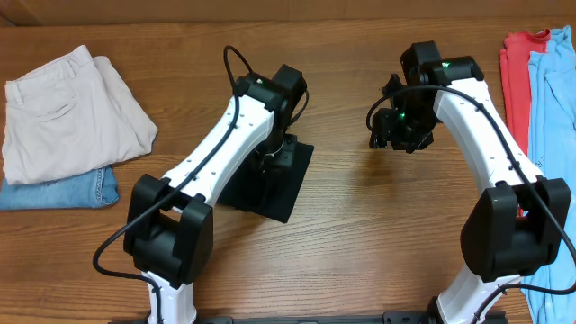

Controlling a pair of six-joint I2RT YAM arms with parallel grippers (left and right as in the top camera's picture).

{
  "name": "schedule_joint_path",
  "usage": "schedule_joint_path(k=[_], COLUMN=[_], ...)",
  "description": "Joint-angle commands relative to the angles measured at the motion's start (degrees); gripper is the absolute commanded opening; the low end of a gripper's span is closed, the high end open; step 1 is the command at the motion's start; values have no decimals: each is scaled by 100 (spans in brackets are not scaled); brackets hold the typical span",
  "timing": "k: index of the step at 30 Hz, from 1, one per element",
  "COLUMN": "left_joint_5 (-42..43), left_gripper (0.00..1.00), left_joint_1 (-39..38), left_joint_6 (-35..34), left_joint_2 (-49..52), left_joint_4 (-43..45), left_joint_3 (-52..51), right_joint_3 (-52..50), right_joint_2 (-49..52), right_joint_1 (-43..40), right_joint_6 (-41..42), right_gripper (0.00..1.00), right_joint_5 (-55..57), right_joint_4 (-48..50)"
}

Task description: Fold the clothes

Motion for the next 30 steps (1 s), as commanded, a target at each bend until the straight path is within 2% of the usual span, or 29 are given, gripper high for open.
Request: schedule_joint_path(k=[1, 3, 4, 7, 8, 14, 19, 25, 30], left_joint_5=[177, 238, 306, 522, 627, 608, -391, -544, 94], left_gripper=[17, 18, 22, 46, 50, 51, 54, 67, 69], left_joint_1=[-140, -219, -262, -398, -431, -413, -127, 815, 1453], left_joint_6=[-70, -68, -46, 61, 61, 59, -247, -332, -111], left_joint_2=[-101, -101, -101, -101, -105, -380, -1102, -1488, -1047], left_joint_4=[90, 168, 195, 205, 146, -223, -195, 94, 407], left_joint_3=[-94, -125, -127, -125, -107, 144, 177, 175, 168], right_joint_3=[101, 101, 101, 101, 101, 101, 101, 101, 101], right_joint_2=[-153, -153, -153, -153, -153, -153, -153, -153, -151], right_joint_1=[-11, -11, -11, -11, -11, -11, -4, 212, 949], right_joint_6=[0, 0, 0, 0, 0, 0, -24, -457, -472], right_gripper=[55, 55, 55, 55, 55, 56, 59, 61, 78], right_joint_5=[37, 37, 37, 37, 37, 37, 13, -1130, -1384], right_joint_4=[11, 9, 9, 7, 7, -9, -9, 179, 739])
